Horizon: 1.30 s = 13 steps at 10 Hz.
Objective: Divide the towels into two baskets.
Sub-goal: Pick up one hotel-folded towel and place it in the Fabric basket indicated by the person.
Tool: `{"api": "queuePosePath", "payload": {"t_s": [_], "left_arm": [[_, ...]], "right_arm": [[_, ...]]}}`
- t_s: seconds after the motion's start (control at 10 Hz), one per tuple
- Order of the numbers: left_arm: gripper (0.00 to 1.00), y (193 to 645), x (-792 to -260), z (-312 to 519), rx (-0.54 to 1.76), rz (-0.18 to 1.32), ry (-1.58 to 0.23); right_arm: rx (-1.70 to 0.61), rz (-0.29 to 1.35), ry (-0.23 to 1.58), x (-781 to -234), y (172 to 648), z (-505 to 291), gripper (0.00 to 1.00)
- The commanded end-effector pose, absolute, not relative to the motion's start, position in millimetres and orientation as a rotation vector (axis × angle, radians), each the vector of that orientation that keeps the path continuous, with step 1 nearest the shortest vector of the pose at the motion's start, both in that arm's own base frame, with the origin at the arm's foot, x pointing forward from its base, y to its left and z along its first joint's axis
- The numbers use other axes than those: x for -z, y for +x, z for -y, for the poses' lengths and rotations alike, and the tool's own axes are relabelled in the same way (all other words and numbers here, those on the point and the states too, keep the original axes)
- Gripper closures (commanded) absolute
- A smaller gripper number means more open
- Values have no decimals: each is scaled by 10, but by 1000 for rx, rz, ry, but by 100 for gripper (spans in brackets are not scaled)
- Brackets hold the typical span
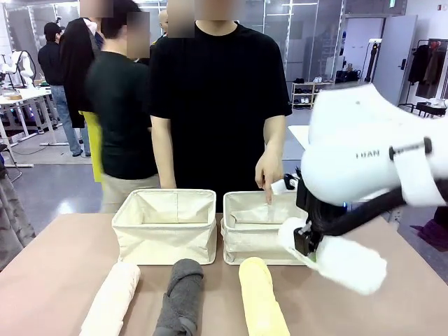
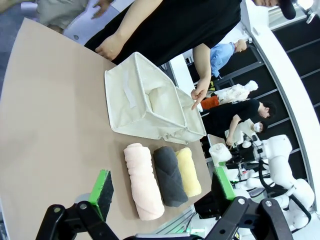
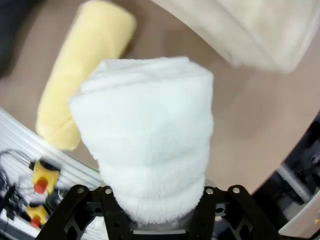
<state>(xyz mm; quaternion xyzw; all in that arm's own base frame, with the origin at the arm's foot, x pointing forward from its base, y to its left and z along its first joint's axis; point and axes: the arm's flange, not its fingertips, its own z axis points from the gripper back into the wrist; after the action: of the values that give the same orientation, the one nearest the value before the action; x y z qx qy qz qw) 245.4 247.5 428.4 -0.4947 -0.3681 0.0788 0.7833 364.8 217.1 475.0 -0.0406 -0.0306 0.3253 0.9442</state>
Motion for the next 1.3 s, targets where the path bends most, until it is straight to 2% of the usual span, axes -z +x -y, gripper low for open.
{"api": "queuePosePath", "payload": {"t_s": [0.0, 0.1, 0.2, 0.6, 0.8, 1.0, 1.1, 1.2], "left_arm": [[0, 2447, -4284, -2497, -162, 815, -1084], [0, 2447, -4284, -2497, -162, 815, -1084], [0, 2447, -4284, -2497, -162, 815, -1084], [0, 2447, -4284, -2497, -162, 815, -1084], [0, 2447, -4284, -2497, -162, 815, -1084], [0, 2447, -4284, -2497, -162, 815, -1084], [0, 2447, -4284, -2497, -162, 815, -1084], [0, 2447, -4284, -2497, -162, 815, -1084]], "right_arm": [[-853, 37, -80, -4891, 3935, -2237, 62], [-687, 92, -81, -4859, 3987, -2288, 62], [-771, 52, -80, -4885, 3752, -2237, 62], [-777, 45, -75, -4869, 3844, -2262, 61], [-1005, 127, -121, -5113, 4219, -2362, 61], [-1379, 63, -172, -5248, 4686, -2379, 61], [-1508, 44, -184, -5268, 4892, -2369, 61], [-1583, 71, -120, -5293, 5128, -2354, 61]]}}
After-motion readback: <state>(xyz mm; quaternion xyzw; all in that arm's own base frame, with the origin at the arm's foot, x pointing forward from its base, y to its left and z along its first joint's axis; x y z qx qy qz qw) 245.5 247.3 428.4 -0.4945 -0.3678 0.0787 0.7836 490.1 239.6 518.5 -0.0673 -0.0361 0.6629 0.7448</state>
